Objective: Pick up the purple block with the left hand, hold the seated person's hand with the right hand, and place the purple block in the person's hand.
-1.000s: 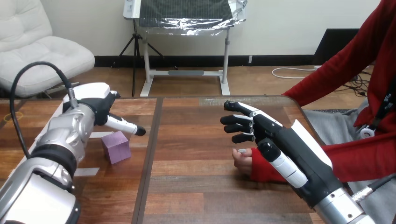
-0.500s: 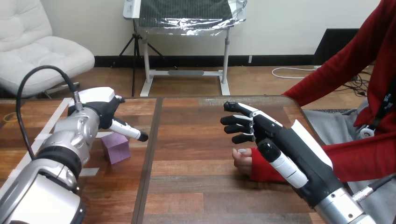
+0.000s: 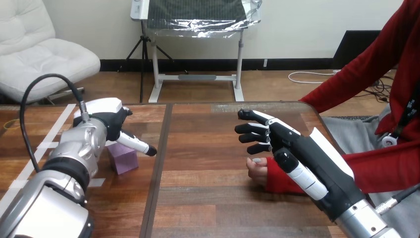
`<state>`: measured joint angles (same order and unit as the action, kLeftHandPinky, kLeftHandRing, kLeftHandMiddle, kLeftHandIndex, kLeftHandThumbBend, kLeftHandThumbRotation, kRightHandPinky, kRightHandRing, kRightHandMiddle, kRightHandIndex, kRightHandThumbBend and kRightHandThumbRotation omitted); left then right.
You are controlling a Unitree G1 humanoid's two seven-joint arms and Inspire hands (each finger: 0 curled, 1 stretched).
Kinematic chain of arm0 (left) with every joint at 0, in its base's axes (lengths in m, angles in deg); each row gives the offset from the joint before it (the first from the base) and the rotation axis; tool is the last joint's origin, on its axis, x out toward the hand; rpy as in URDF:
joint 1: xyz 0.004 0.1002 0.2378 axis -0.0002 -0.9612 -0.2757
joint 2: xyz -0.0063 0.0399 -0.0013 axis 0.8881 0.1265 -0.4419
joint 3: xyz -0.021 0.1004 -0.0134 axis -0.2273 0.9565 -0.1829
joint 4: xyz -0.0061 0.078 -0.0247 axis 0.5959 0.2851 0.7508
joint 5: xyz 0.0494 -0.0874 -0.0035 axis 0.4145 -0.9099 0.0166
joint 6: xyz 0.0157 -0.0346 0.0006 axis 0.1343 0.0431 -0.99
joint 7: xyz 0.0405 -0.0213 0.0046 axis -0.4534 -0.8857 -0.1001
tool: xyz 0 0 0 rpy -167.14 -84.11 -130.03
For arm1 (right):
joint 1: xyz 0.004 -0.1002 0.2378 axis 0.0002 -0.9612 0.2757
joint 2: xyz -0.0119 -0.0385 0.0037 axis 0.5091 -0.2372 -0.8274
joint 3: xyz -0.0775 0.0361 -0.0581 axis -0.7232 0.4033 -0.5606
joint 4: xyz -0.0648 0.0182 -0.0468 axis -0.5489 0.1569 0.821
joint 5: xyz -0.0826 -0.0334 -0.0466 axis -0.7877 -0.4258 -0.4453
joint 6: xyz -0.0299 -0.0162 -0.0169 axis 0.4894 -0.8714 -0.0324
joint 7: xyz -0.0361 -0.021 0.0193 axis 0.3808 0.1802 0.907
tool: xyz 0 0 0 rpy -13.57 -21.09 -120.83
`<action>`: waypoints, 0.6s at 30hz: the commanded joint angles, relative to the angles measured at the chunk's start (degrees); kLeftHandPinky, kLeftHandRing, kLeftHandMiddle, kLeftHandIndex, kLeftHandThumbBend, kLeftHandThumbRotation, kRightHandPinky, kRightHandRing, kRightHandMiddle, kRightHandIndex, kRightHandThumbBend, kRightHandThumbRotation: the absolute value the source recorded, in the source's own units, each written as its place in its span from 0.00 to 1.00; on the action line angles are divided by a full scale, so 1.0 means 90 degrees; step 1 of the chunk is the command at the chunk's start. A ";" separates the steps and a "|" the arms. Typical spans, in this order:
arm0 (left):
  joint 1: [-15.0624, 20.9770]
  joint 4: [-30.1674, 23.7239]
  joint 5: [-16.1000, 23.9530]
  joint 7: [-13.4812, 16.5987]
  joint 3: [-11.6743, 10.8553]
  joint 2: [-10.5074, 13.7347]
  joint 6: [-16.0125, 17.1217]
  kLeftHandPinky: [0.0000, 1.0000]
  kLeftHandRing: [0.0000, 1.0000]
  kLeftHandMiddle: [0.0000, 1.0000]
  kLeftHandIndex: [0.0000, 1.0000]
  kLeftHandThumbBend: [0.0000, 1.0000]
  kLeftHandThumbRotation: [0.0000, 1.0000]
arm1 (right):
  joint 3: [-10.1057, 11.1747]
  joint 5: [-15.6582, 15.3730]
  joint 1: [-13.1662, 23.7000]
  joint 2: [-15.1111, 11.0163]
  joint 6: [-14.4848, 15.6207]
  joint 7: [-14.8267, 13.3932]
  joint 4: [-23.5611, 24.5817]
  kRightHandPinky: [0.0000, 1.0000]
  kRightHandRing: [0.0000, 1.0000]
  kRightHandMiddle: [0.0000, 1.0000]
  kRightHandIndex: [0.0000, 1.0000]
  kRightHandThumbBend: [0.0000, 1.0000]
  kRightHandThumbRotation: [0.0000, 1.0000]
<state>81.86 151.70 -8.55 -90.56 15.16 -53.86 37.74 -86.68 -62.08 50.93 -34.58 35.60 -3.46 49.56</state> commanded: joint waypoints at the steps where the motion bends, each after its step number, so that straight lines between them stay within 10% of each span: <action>1: 0.0209 0.0003 -0.0038 0.0016 0.0003 -0.0021 -0.0040 0.93 0.95 0.95 0.93 1.00 0.55 | 0.0056 0.0123 0.0270 -0.0035 0.0038 0.0013 0.0348 0.74 0.81 0.83 0.88 1.00 1.00; 18: 0.0124 0.0037 -0.0118 -0.0060 -0.0031 -0.0083 -0.0135 0.91 0.96 0.96 0.93 1.00 0.54 | 0.0041 0.0111 0.0267 -0.0037 0.0007 0.0003 0.0355 0.75 0.81 0.83 0.88 1.00 1.00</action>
<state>81.76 151.99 -9.22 -91.20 14.99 -54.48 36.57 -86.71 -62.01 50.93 -34.78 36.17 -3.41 49.56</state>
